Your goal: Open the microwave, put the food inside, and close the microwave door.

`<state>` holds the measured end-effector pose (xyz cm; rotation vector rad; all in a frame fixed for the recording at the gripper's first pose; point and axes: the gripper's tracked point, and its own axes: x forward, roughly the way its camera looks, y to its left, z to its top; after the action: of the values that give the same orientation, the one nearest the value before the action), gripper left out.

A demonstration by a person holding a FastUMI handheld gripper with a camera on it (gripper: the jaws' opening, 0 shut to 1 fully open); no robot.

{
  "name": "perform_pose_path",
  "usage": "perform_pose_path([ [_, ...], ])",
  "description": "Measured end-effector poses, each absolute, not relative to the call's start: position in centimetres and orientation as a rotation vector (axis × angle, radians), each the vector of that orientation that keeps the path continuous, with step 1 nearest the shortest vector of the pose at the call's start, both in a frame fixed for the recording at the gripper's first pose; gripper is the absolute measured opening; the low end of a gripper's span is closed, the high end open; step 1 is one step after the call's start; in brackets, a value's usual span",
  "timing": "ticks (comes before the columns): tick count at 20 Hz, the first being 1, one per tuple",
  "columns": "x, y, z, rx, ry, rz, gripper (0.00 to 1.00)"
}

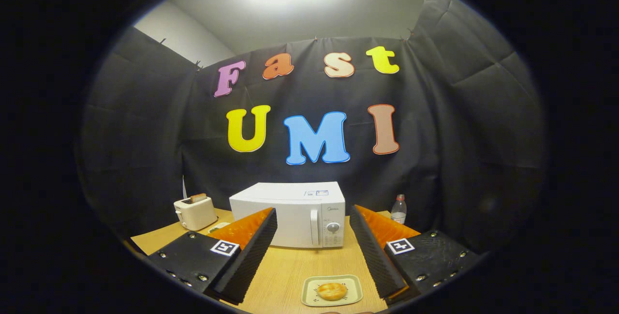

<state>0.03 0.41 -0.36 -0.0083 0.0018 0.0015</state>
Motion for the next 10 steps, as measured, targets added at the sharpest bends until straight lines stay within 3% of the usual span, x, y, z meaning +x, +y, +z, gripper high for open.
perform_pose_path([
  [10,3.7,0.9,-3.4,0.004,0.043,0.03,0.96],
])
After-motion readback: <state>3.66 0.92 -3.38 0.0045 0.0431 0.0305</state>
